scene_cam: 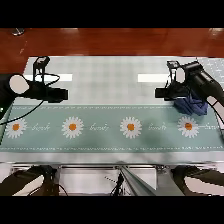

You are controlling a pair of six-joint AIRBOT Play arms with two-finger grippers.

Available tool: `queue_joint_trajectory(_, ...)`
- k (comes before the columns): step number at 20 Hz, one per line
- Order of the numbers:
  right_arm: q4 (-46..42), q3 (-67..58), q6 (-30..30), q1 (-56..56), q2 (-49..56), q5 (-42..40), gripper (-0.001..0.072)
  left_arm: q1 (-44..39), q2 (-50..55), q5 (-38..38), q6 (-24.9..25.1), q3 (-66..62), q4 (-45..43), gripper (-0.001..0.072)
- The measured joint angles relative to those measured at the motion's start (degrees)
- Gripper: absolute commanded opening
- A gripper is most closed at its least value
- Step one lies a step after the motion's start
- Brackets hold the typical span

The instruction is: Fold the shirts.

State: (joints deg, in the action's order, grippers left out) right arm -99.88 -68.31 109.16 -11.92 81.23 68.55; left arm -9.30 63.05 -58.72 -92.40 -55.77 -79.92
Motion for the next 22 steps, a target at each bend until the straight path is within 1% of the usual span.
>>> queue_joint_trajectory(1, -2.9, 0.0, 0.0, 0.1, 0.0, -1.8, 0.0653, 0.0, 0.2, 1.2, 0.0, 0.0, 0.0, 0.0696)
queue_joint_trajectory(2, -6.8, -0.1, 0.1, 0.2, 0.0, -3.6, 0.0624, 0.0, 0.4, 2.8, 0.0, 0.0, 0.0, 0.0703)
queue_joint_trajectory(6, -20.8, -1.6, 2.1, 3.2, 0.0, -7.4, 0.0622, -0.1, 1.9, 6.5, -0.2, 0.0, 0.0, 0.0702)
queue_joint_trajectory(8, -23.2, -2.0, 5.0, 7.5, 0.1, -8.1, 0.0621, -0.1, 2.6, 7.6, -0.2, 0.0, 0.0, 0.0702)
queue_joint_trajectory(9, -22.7, -1.9, 6.3, 10.1, 0.4, -8.2, 0.0621, -0.1, 3.0, 7.8, -0.2, 0.0, 0.0, 0.0702)
queue_joint_trajectory(12, -16.5, -0.4, 7.9, 18.7, 2.4, -8.9, 0.0621, -0.1, 3.9, 8.5, -0.2, 0.0, 0.0, 0.0702)
queue_joint_trajectory(14, -11.1, 0.3, 7.1, 23.7, 4.5, -9.3, 0.0620, -0.1, 4.7, 8.6, -0.4, 0.0, 0.0, 0.0702)
queue_joint_trajectory(16, -5.0, 0.7, 4.6, 27.5, 6.6, -9.8, 0.0617, -0.2, 5.3, 8.8, -0.4, 0.0, 0.8, 0.0702)
queue_joint_trajectory(17, -2.2, 0.7, 3.0, 28.9, 7.6, -10.0, 0.0558, -0.2, 5.6, 8.8, -0.3, 0.0, 1.2, 0.0702)
queue_joint_trajectory(18, 0.3, 0.8, 1.3, 29.7, 8.3, -10.4, 0.0316, -0.3, 5.8, 8.8, -0.4, 0.0, 1.5, 0.0702)
queue_joint_trajectory(19, 3.3, 0.8, -0.7, 30.3, 8.8, -10.5, 0.0018, -0.3, 6.0, 8.8, -0.3, 0.0, 1.7, 0.0702)
queue_joint_trajectory(22, 10.6, -1.5, -7.5, 31.2, 9.8, -7.4, 0.0028, 0.4, 6.1, 7.2, 0.1, -1.0, 2.1, 0.0702)
